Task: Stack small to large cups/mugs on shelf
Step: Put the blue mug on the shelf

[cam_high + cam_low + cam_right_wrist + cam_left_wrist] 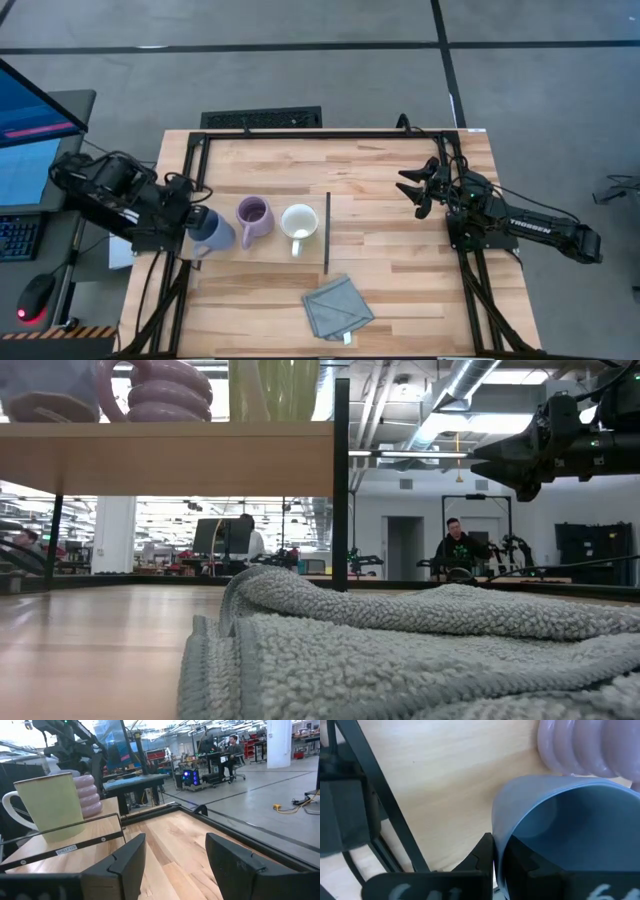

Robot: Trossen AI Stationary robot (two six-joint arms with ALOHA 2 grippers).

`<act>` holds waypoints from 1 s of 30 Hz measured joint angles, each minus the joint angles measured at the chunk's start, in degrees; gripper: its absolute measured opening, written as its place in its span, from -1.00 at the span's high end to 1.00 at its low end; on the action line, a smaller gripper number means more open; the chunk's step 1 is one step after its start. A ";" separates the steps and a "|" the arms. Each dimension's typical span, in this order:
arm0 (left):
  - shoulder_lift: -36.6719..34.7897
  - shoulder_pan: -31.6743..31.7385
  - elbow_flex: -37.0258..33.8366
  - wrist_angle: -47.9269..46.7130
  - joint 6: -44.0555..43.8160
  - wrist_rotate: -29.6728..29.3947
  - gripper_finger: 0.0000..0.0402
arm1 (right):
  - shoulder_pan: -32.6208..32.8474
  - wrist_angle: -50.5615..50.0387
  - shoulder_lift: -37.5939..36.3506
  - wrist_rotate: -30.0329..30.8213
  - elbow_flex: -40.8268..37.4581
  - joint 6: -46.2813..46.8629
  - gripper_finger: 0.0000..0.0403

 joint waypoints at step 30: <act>0.85 15.46 -2.46 0.12 18.15 2.99 0.98 | 0.00 0.01 -0.01 -0.17 0.00 0.78 -0.14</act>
